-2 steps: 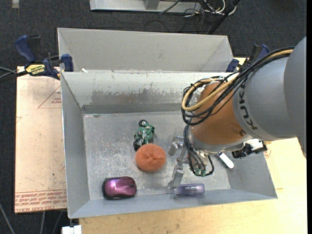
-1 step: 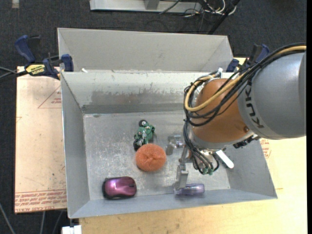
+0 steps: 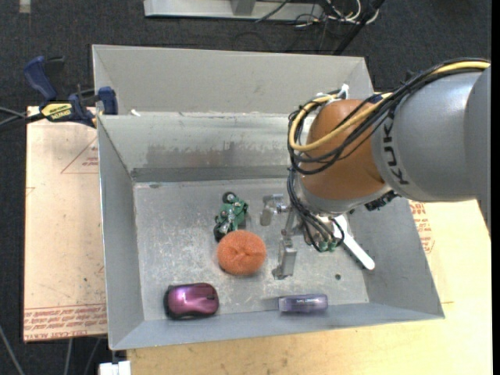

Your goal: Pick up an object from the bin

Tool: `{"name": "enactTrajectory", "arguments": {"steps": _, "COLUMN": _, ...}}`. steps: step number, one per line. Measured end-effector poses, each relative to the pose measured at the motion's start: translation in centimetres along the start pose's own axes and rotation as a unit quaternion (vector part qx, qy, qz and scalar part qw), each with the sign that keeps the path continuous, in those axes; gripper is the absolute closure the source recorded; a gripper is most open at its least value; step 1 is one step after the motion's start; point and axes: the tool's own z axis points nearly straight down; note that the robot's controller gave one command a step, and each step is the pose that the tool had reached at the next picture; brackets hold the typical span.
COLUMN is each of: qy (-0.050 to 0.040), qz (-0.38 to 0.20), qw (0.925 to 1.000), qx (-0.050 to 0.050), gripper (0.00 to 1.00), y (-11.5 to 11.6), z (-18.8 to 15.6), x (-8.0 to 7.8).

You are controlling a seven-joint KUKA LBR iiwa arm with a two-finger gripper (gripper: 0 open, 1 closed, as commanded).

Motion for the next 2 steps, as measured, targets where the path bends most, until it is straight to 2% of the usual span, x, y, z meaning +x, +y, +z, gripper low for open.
{"name": "enactTrajectory", "arguments": {"steps": 1, "qy": 0.0004, "qz": -0.01, "qw": 0.9999, "qx": 0.001, "gripper": 0.0, "y": 0.4, "z": 1.6, "x": -2.6}}
{"name": "enactTrajectory", "arguments": {"steps": 2, "qy": 0.001, "qz": -0.07, "qw": 0.9975, "qx": 0.001, "gripper": 0.0, "y": 2.2, "z": 2.5, "x": -2.8}}
